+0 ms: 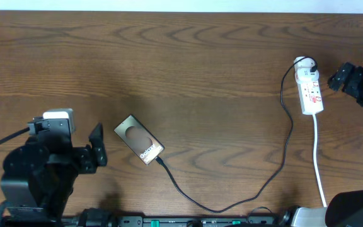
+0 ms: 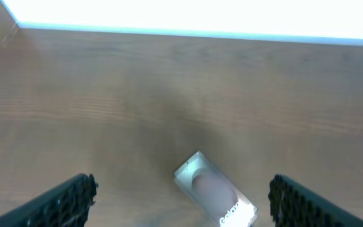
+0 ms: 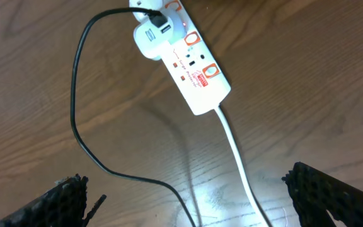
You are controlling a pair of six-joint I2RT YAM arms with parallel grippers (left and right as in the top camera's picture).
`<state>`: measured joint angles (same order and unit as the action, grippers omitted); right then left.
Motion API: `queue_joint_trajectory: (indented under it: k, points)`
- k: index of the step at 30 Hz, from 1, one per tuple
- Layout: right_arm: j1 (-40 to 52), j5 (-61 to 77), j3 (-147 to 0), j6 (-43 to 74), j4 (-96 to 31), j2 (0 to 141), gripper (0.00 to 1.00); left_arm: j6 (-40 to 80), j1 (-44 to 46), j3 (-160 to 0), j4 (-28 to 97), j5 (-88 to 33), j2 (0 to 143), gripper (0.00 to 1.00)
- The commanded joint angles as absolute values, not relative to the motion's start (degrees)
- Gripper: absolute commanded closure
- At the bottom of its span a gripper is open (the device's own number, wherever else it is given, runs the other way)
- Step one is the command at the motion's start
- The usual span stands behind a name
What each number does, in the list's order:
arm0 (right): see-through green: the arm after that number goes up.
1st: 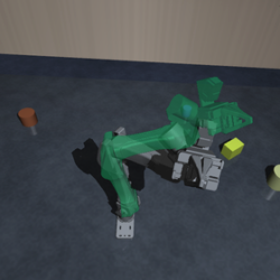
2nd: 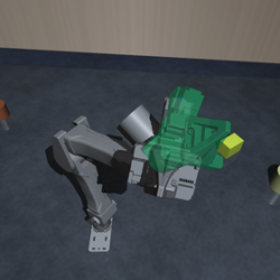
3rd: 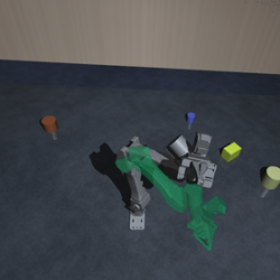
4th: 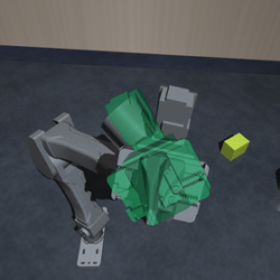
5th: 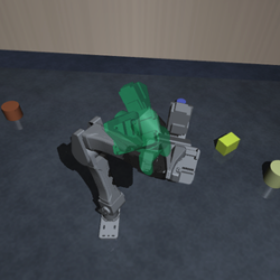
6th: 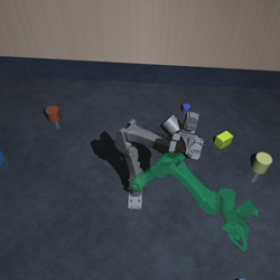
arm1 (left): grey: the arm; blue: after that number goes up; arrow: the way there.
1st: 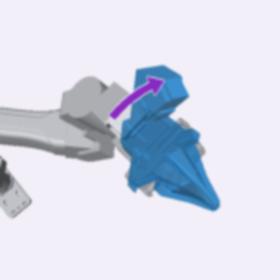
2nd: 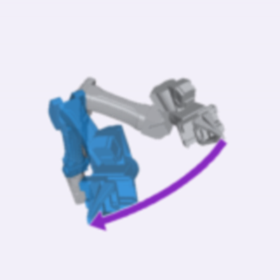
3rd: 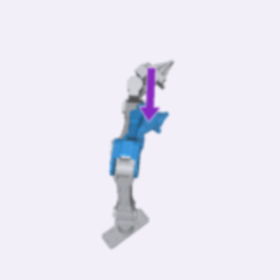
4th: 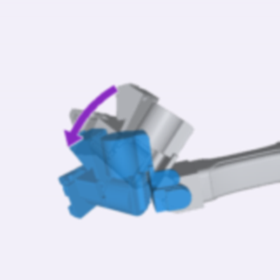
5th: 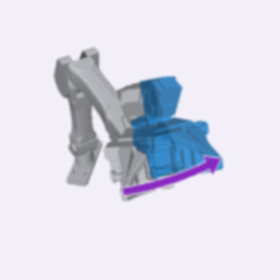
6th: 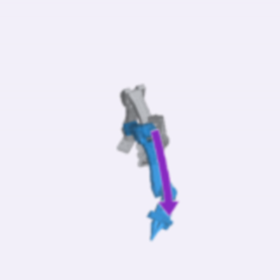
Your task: Plug charger to phone and switch on socket
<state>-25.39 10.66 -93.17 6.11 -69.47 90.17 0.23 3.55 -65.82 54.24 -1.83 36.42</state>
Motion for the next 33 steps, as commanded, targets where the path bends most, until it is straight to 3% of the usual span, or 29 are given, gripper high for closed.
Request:
queue_joint_trajectory:
  k: [1, 3, 10, 33]
  points:
    - [-25.08, 10.87, -93.10, 6.81, -69.65, 90.00, 0.01, 1.10, 3.62, -56.60, 45.95, -2.66, 32.84, 0.10]
    - [-25.08, 10.87, -93.10, 6.81, -69.65, 90.00, 0.01, 1.08, 3.62, -46.65, 32.08, -4.45, 28.12, 0.10]
    - [-25.08, 10.87, -93.10, 6.81, -69.65, 90.00, 0.01, 1.06, 3.62, -29.45, 8.84, -5.56, 19.38, 0.10]
    - [-25.08, 10.87, -93.10, 6.81, -69.65, 90.00, 0.01, -2.33, 3.55, -2.22, -9.32, -5.74, 0.08, 0.10]
